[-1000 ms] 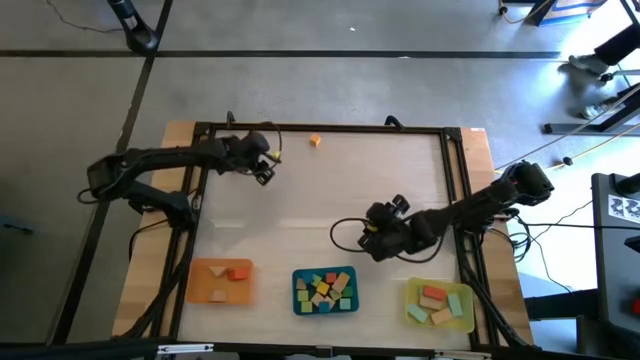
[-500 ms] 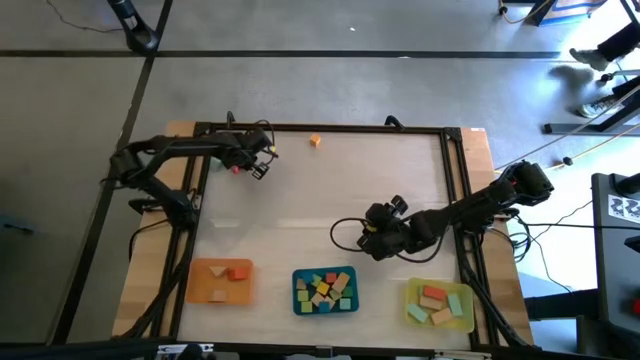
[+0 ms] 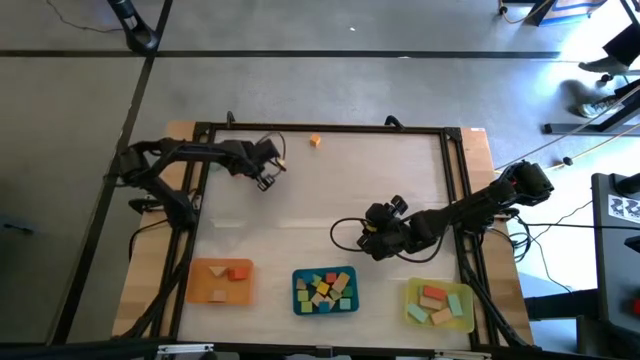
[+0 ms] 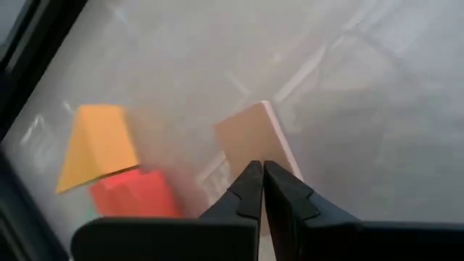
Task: Sort blocks by size
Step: Put the brown rectangular block into the yellow bin
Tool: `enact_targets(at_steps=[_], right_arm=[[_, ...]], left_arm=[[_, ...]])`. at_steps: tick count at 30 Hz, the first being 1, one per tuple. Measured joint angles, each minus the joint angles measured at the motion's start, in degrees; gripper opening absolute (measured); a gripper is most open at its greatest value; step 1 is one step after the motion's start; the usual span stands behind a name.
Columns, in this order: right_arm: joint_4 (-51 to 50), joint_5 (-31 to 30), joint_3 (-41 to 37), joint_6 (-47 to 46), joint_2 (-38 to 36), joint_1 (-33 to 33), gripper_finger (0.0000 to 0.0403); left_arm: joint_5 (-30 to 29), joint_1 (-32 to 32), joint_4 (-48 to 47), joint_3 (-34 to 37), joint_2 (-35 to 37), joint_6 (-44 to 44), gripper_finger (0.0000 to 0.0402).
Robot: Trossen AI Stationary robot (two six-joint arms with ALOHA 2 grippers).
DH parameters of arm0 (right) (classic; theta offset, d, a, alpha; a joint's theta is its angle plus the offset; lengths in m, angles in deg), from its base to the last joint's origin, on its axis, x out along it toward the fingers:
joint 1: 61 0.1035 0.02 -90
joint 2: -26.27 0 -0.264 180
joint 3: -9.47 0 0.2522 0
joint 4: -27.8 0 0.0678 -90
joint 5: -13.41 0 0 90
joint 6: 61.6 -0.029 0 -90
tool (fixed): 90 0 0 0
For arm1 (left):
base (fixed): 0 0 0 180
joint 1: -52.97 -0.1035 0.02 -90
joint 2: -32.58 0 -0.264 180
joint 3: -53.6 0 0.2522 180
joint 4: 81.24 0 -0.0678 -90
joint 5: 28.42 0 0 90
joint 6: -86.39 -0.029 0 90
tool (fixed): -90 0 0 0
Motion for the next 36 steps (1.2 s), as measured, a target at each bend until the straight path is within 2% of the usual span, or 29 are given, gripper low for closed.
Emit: enact_targets(at_steps=[8,14,18,25,28,32,36], right_arm=[[-0.02,-0.35,0.00,0.10,0.00,0.00,0.0214],[-0.04,-0.37,0.00,0.15,0.00,0.00,0.0214],[-0.04,-0.37,0.00,0.15,0.00,0.00,0.0214],[-0.06,-0.39,0.02,0.17,0.00,0.00,0.0214],[-0.08,-0.39,0.02,0.17,0.00,0.00,0.0214],[-0.22,-0.39,0.00,0.17,0.00,0.00,0.0214],[-0.24,-0.39,0.02,0.73,0.00,0.00,0.0214]], left_arm=[[-0.05,11.09,-0.95,-0.04,0.49,1.75,0.0003],[-0.58,14.07,-4.22,-1.14,1.73,4.80,0.0004],[-1.37,12.70,-4.18,-1.14,3.88,5.25,0.0033],[-1.46,7.74,-3.63,-1.14,4.23,8.13,0.0146],[-1.50,5.51,-0.33,0.10,4.18,9.16,0.0183],[-1.28,3.19,4.56,3.32,4.18,9.20,0.0208],[1.92,1.40,8.17,6.19,4.18,9.18,0.0209]])
